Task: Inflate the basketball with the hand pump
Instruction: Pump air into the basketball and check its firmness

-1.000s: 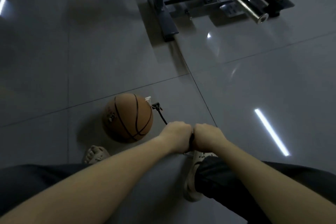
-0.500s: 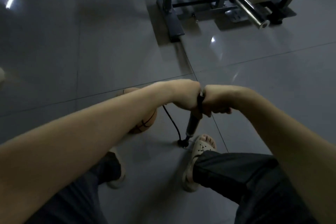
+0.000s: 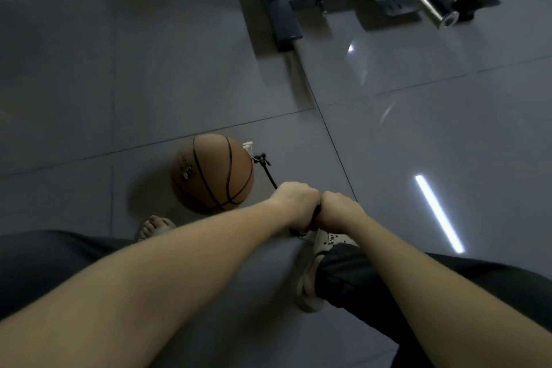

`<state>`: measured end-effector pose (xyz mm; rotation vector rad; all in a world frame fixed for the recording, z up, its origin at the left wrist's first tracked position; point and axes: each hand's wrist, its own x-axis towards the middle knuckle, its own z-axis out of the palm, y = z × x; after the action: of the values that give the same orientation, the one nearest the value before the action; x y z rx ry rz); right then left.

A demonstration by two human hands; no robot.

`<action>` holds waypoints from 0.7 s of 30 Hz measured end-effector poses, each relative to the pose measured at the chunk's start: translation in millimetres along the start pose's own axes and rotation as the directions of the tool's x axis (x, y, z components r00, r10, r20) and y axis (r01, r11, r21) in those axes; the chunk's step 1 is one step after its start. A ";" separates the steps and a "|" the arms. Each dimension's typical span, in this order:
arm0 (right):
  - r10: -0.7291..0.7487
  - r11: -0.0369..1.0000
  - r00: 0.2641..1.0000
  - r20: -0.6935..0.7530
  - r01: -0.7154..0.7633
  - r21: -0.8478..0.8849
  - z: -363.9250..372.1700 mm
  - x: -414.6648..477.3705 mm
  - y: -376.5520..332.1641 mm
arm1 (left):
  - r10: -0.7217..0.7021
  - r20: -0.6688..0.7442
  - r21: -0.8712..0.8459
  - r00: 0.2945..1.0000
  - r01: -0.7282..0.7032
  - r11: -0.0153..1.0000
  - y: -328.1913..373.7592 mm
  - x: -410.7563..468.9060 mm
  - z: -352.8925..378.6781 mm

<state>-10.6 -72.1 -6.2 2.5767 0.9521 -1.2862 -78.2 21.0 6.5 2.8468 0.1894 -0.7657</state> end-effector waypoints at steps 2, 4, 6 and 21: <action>0.039 0.998 0.995 0.094 -0.035 -0.044 -16.8 -10.1 -7.0 | 0.017 0.078 0.018 0.997 -0.018 1.000 0.1 -4.3 -22.2; 0.052 0.997 0.988 0.147 -0.043 -0.062 -53.6 -27.7 -11.5 | 0.037 0.101 -0.020 0.994 -0.035 0.999 -1.3 -10.5 -55.7; 0.011 1.000 0.993 0.119 -0.011 0.002 -99.7 -53.8 -15.0 | 0.034 0.088 -0.136 0.995 -0.022 0.990 -4.8 -27.4 -100.8; -0.030 0.996 0.998 -0.062 0.025 -0.086 -1.6 -10.6 -2.8 | 0.003 0.018 -0.167 1.000 0.000 0.986 -8.0 -3.9 12.4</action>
<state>-15.8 -74.5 3.2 2.5617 1.0337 -1.1501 -89.0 25.9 -3.3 2.6810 0.2367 -0.7375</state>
